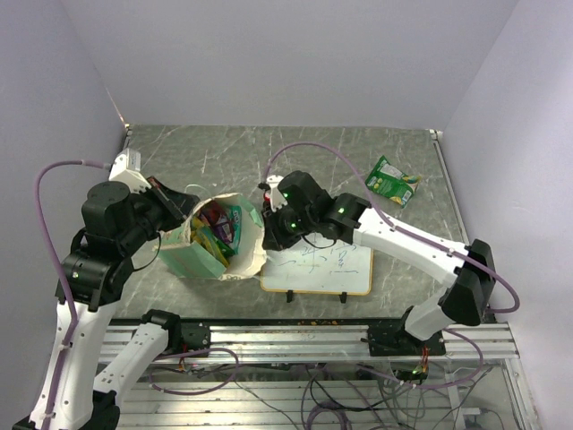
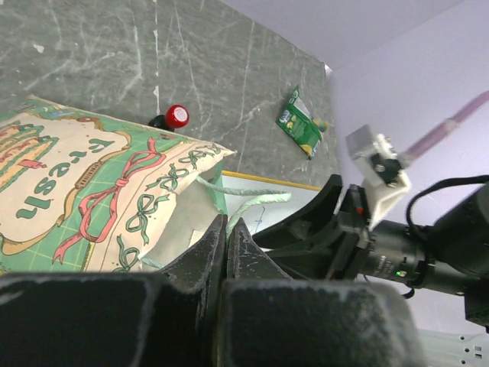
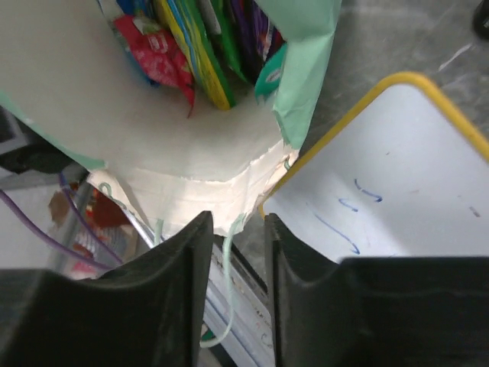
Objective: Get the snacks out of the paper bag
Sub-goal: Take out the snack from the paper bag.
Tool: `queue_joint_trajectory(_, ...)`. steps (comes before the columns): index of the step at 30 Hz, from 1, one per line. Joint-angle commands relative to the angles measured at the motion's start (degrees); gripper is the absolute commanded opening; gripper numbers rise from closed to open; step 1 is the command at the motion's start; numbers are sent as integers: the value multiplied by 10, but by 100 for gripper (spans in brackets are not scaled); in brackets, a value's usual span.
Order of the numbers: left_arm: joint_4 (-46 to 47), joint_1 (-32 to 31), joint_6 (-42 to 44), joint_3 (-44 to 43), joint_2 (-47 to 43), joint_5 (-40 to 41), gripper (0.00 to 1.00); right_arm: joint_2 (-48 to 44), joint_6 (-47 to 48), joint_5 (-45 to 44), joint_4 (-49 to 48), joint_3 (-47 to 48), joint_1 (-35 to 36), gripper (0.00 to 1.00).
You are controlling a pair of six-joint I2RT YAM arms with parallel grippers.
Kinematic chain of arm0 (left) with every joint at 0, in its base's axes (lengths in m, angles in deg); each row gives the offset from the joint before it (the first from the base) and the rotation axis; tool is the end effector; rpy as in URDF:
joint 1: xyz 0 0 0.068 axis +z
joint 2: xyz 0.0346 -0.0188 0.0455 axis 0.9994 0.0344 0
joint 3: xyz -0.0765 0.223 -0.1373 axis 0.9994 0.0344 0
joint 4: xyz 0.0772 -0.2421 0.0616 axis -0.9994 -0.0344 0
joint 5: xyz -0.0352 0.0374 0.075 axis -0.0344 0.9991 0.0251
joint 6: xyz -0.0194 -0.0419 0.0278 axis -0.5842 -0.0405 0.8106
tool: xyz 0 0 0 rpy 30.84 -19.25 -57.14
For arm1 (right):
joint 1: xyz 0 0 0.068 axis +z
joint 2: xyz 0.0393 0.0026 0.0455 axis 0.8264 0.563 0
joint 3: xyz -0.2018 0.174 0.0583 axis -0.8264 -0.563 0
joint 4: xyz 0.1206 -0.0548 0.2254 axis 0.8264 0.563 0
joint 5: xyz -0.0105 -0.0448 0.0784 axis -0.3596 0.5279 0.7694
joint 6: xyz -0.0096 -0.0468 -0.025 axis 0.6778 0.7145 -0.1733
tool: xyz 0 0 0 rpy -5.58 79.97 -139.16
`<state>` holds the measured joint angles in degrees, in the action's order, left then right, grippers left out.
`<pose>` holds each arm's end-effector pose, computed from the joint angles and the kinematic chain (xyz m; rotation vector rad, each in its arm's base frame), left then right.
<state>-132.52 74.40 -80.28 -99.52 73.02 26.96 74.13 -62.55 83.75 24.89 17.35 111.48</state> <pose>0.1137 -0.0331 0.4206 -0.3975 1.9165 -0.8192 0.1850 0.2822 0.3328 -0.7816 2.3329 0.8522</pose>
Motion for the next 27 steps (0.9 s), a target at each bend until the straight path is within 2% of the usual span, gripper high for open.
queue_joint_trajectory(1,39,3,-17,7,-6,-46,7,-41,-5,-48,-53,16,28,41)
queue_joint_trajectory(3,35,3,-15,6,-7,-49,7,-47,-9,-66,-84,4,58,45)
queue_joint_trajectory(7,31,3,-14,5,-10,-61,7,-30,-39,-136,-151,-14,111,43)
queue_joint_trajectory(12,19,3,-23,1,-14,-52,7,21,-124,-335,-210,-27,156,38)
queue_joint_trajectory(15,5,3,-27,-6,-21,-25,7,38,-158,-412,-261,-58,158,33)
queue_joint_trajectory(19,-1,3,-18,-14,-18,-18,7,70,-227,-457,-317,-86,156,31)
queue_joint_trajectory(21,-8,3,-10,-20,-9,-21,7,92,-229,-460,-330,-77,157,30)
queue_joint_trajectory(27,-31,3,-12,-26,1,-11,7,146,-312,-518,-286,-50,153,30)
